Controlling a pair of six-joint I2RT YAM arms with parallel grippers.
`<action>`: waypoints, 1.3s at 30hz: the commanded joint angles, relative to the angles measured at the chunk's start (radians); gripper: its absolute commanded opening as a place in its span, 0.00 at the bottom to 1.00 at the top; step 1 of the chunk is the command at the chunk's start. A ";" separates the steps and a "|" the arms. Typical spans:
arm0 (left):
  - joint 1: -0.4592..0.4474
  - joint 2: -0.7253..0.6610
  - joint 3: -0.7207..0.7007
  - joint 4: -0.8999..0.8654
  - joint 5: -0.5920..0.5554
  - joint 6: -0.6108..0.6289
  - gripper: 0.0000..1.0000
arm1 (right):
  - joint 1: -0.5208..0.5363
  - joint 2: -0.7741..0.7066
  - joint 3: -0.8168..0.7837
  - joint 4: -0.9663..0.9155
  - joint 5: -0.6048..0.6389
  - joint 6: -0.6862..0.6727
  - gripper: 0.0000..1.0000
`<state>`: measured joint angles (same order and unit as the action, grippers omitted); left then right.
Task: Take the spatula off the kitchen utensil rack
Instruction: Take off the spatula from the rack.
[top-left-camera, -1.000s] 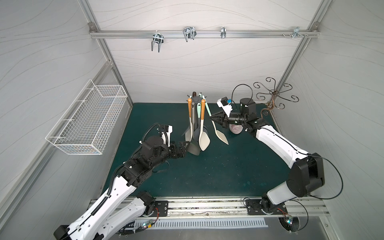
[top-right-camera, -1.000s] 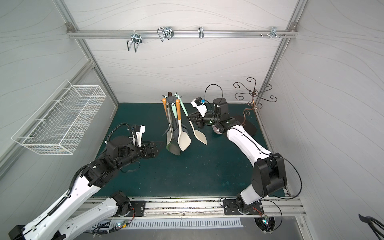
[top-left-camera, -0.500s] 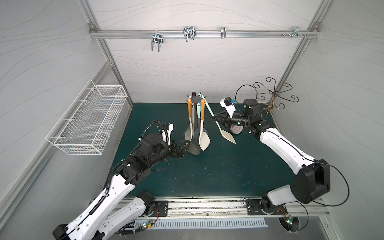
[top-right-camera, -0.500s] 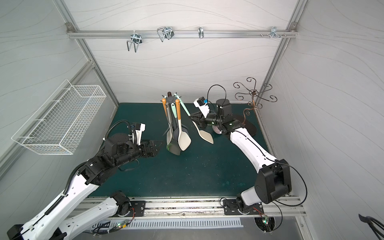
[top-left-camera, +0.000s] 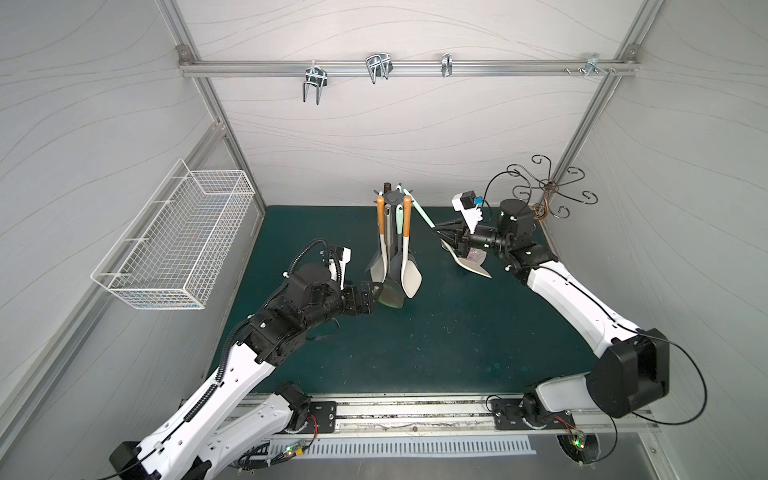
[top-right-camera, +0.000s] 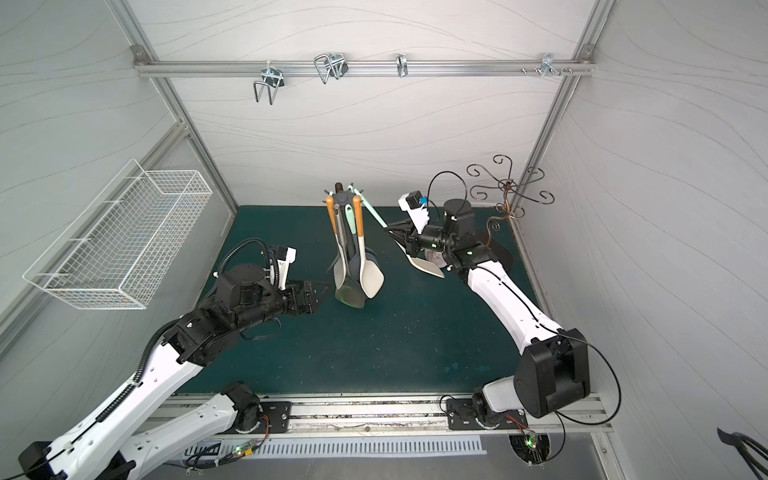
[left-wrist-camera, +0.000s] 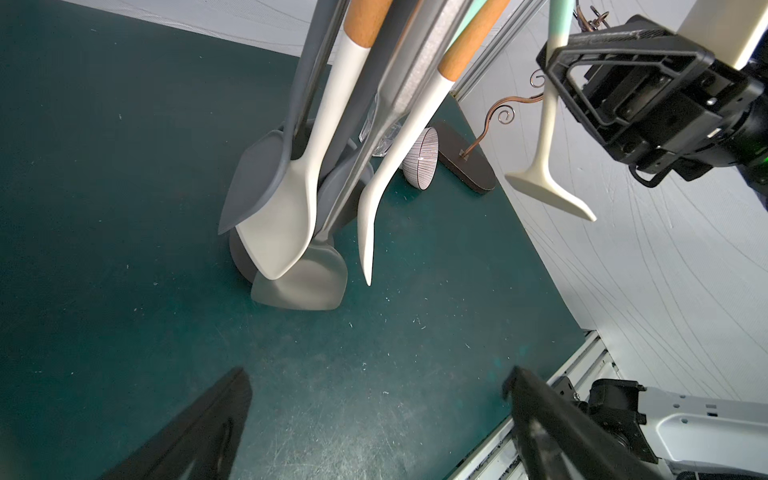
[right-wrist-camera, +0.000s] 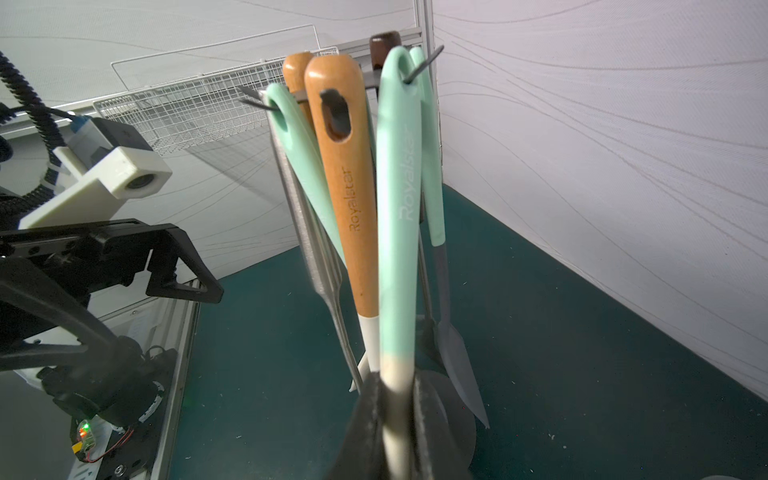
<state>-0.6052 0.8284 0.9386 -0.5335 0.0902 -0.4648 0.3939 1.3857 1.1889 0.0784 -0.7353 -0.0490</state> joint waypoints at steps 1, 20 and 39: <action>-0.003 0.001 0.048 0.019 0.012 0.015 1.00 | -0.005 -0.057 0.006 0.124 0.016 -0.007 0.00; -0.004 0.012 0.043 0.015 0.017 0.008 1.00 | 0.041 0.123 0.031 0.071 -0.122 -0.084 0.00; -0.003 0.038 0.075 0.006 0.026 0.017 1.00 | 0.036 0.160 -0.080 0.472 0.007 0.142 0.00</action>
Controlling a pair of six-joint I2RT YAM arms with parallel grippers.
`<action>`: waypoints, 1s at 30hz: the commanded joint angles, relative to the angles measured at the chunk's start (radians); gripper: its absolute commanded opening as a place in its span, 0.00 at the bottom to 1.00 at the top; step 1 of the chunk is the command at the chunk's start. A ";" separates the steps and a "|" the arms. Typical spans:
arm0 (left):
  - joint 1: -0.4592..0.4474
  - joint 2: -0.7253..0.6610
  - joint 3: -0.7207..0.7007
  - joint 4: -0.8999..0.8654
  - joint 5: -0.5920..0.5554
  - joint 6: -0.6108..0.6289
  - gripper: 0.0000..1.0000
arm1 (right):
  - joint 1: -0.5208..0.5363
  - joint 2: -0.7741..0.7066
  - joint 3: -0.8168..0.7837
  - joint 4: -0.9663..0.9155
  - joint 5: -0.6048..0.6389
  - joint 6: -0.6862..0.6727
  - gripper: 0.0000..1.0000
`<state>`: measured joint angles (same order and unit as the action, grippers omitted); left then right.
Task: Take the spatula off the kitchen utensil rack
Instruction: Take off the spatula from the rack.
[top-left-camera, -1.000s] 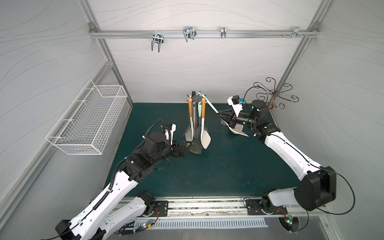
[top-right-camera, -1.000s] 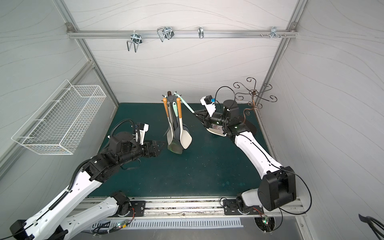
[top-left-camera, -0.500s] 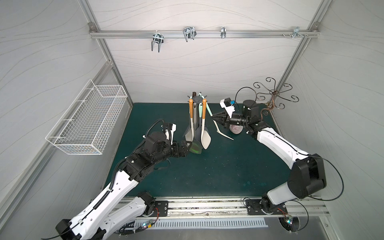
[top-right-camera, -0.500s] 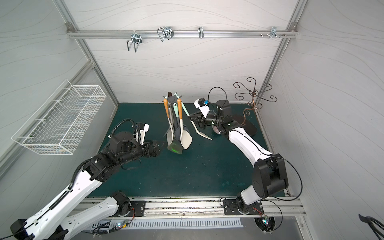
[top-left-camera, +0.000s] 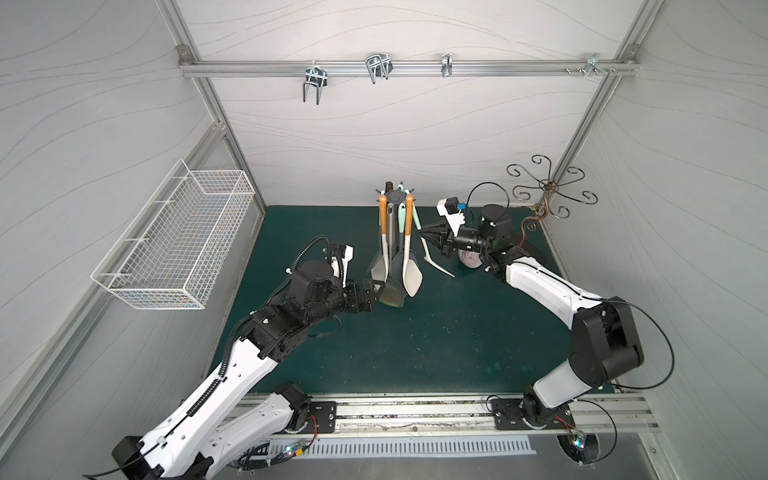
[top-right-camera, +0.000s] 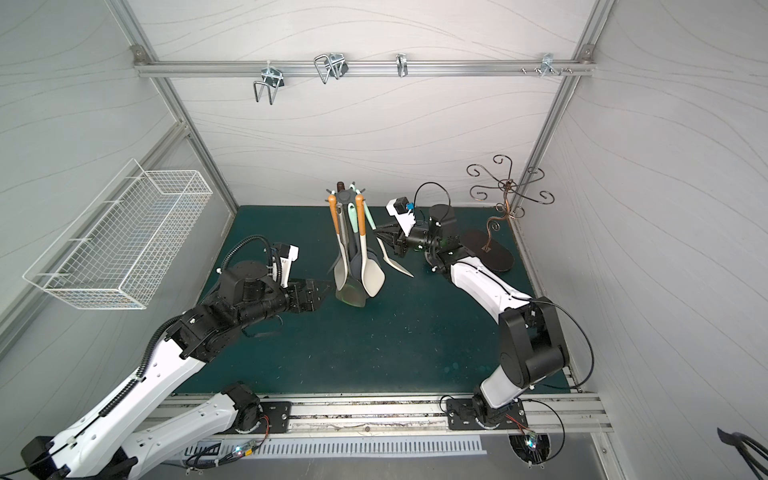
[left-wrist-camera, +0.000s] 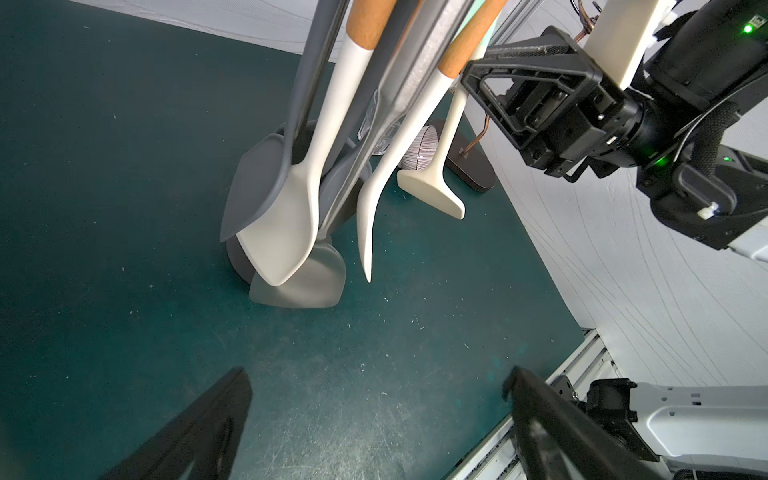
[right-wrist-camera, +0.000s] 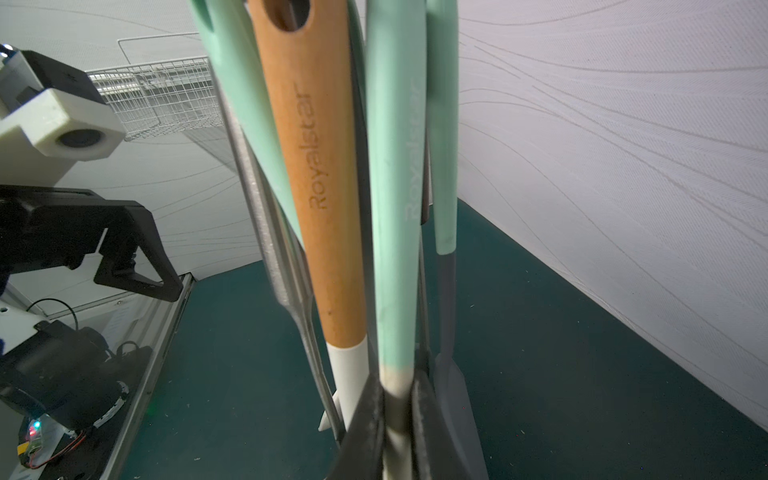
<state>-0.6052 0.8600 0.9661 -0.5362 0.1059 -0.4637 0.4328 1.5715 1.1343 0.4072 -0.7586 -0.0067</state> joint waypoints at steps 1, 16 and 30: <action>-0.004 0.007 0.047 0.010 0.012 0.016 1.00 | -0.003 -0.034 -0.038 0.172 0.032 0.113 0.00; -0.004 0.003 0.039 0.014 0.014 0.002 1.00 | -0.037 -0.124 -0.042 0.203 0.028 0.163 0.00; -0.004 -0.008 0.011 0.034 0.024 -0.016 1.00 | 0.001 -0.154 -0.046 -0.034 0.076 -0.042 0.00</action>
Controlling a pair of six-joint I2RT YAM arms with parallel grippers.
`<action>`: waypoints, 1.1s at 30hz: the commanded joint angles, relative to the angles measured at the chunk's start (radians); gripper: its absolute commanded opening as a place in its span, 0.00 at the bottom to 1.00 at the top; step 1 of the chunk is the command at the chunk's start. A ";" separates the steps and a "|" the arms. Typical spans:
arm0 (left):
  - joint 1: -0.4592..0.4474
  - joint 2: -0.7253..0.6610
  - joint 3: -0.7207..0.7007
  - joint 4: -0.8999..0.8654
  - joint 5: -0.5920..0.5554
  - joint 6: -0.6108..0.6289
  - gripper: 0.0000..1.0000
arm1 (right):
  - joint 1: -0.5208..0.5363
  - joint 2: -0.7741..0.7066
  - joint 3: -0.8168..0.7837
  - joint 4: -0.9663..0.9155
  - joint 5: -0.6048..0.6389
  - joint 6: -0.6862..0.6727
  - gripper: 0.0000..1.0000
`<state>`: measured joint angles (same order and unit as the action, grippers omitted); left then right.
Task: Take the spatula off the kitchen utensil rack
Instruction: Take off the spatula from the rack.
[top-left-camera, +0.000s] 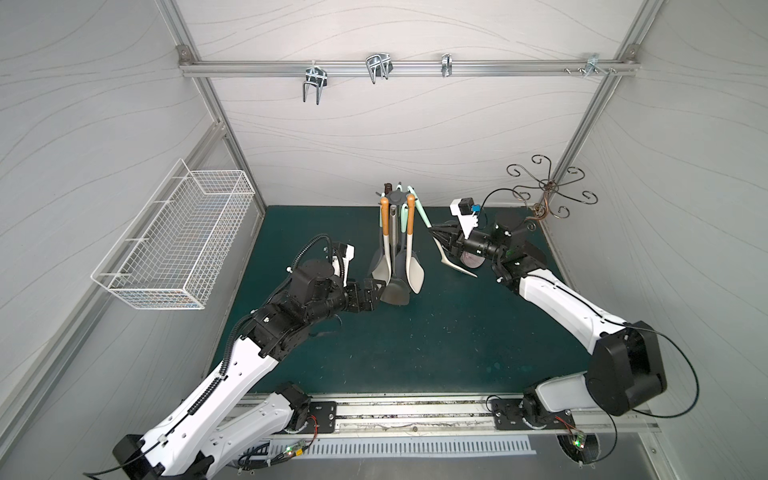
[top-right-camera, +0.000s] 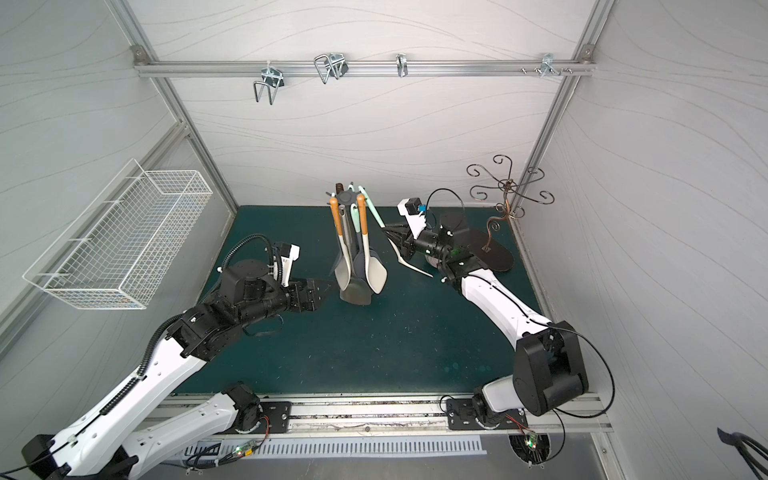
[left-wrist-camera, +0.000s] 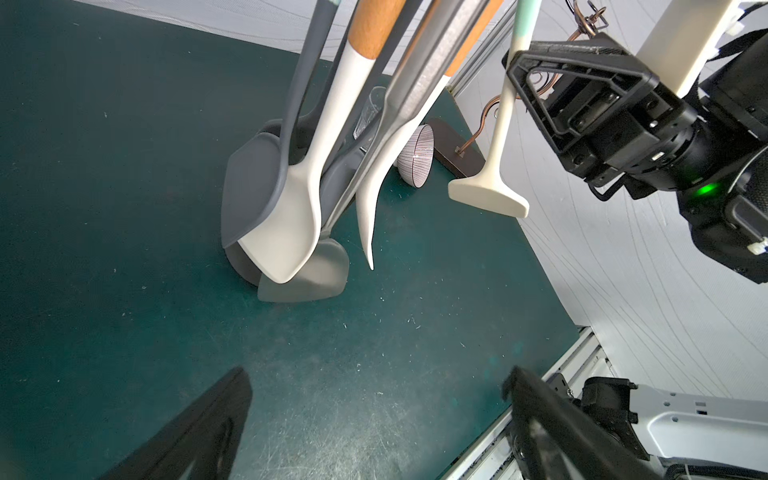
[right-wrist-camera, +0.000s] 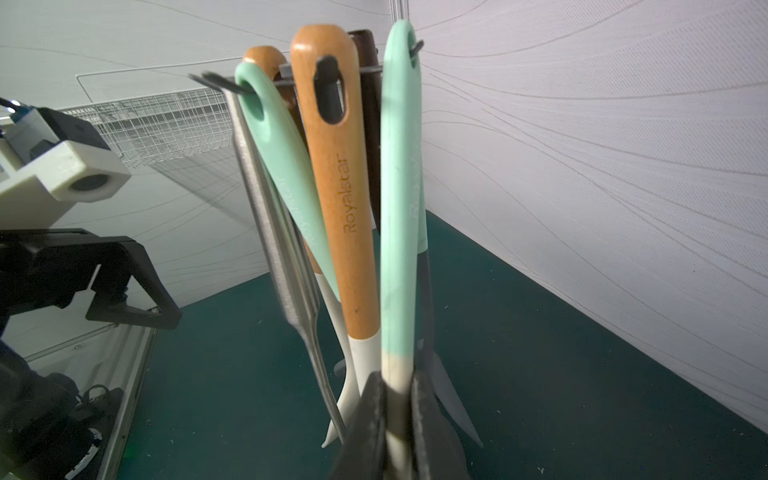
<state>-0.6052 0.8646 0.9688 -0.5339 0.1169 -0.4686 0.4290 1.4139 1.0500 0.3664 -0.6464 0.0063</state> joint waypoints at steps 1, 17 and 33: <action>-0.004 -0.012 0.006 0.035 0.016 -0.016 1.00 | 0.005 0.019 0.043 0.013 -0.038 -0.058 0.00; -0.004 -0.052 -0.009 0.015 0.007 -0.046 1.00 | 0.032 -0.065 -0.013 0.107 0.269 -0.056 0.00; -0.159 0.028 0.030 -0.011 -0.070 -0.054 1.00 | 0.037 -0.270 -0.041 -0.382 0.753 -0.089 0.00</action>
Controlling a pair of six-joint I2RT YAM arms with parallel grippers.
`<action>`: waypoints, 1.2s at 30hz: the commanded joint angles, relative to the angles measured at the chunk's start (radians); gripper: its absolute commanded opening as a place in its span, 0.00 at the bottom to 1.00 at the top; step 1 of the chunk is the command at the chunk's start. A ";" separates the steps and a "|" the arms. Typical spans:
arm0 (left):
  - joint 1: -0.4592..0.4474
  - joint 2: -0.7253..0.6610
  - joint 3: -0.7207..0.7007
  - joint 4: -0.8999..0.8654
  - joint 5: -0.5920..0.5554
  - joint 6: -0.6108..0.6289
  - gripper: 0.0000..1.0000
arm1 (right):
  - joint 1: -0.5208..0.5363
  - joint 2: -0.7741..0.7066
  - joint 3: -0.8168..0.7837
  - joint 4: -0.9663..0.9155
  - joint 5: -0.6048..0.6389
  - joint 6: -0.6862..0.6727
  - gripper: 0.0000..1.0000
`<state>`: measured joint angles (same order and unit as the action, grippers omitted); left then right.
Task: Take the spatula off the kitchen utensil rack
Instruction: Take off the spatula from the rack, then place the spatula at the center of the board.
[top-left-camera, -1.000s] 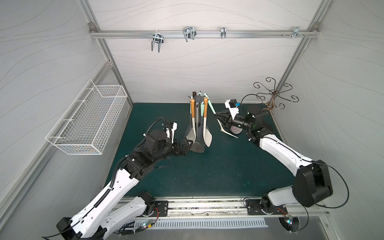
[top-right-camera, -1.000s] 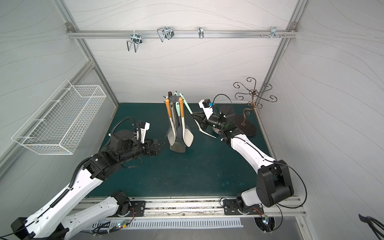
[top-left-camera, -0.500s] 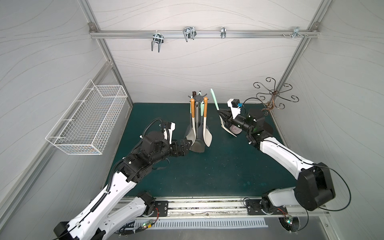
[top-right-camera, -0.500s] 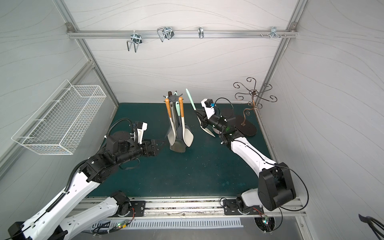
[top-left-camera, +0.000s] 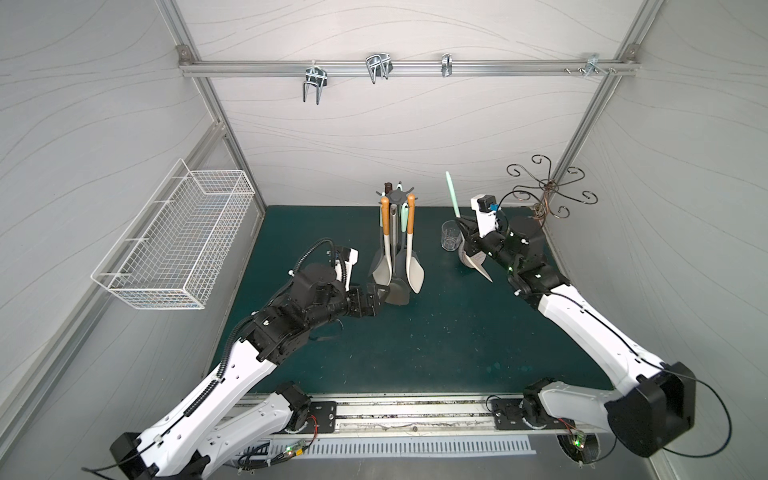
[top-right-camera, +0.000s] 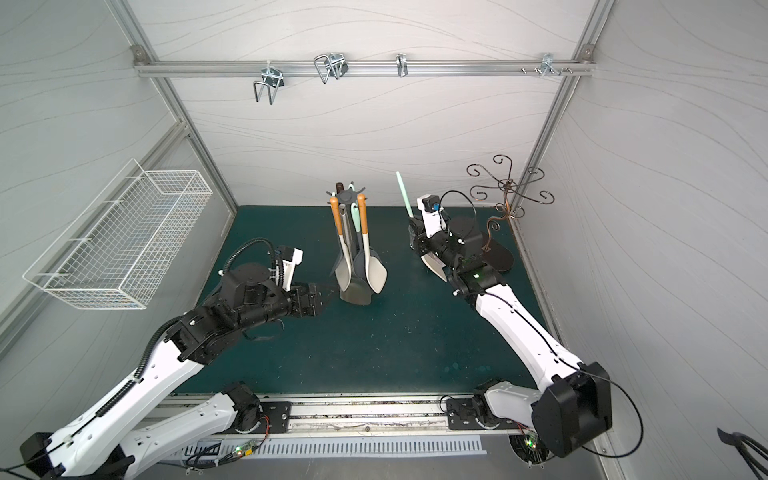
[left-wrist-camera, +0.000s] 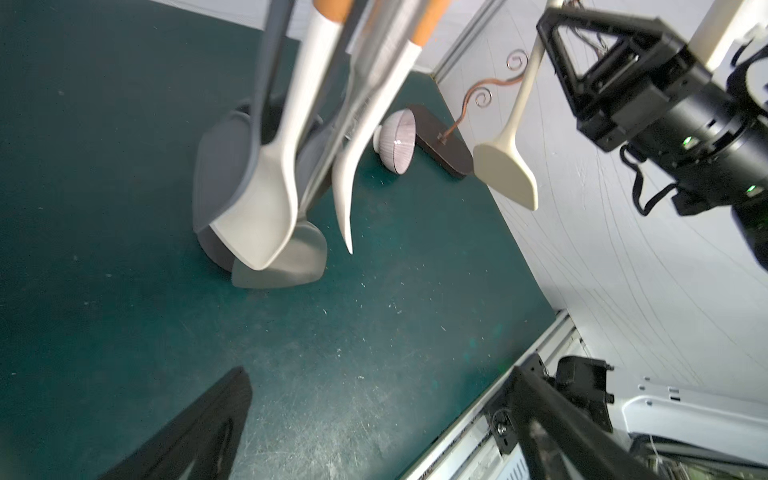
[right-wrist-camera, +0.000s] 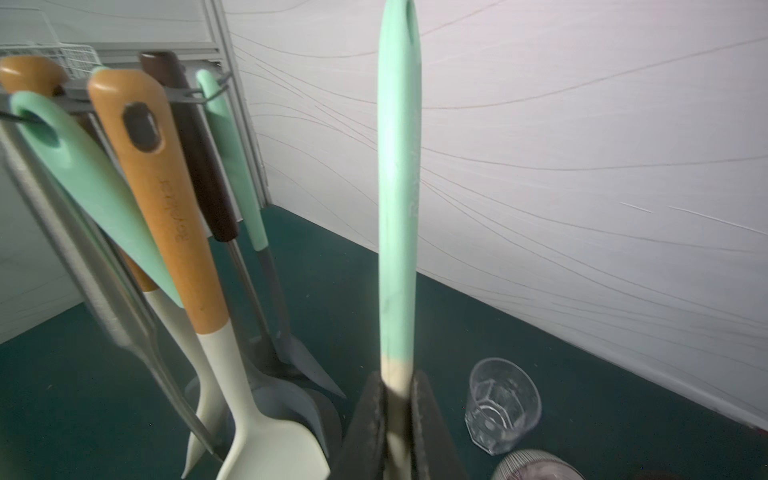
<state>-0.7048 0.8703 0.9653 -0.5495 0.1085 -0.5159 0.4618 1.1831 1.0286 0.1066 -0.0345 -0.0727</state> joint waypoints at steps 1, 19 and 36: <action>-0.086 0.030 0.025 0.016 -0.085 -0.013 1.00 | 0.005 -0.052 -0.033 -0.151 0.170 -0.014 0.00; -0.200 0.047 -0.039 0.105 -0.069 -0.037 1.00 | -0.109 0.069 -0.108 -0.498 0.600 0.029 0.00; -0.200 -0.025 -0.076 0.101 -0.056 -0.028 1.00 | -0.248 0.424 -0.105 -0.501 0.811 -0.181 0.00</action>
<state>-0.9024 0.8635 0.8879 -0.4728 0.0601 -0.5533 0.2321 1.5616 0.9154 -0.4068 0.6945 -0.1921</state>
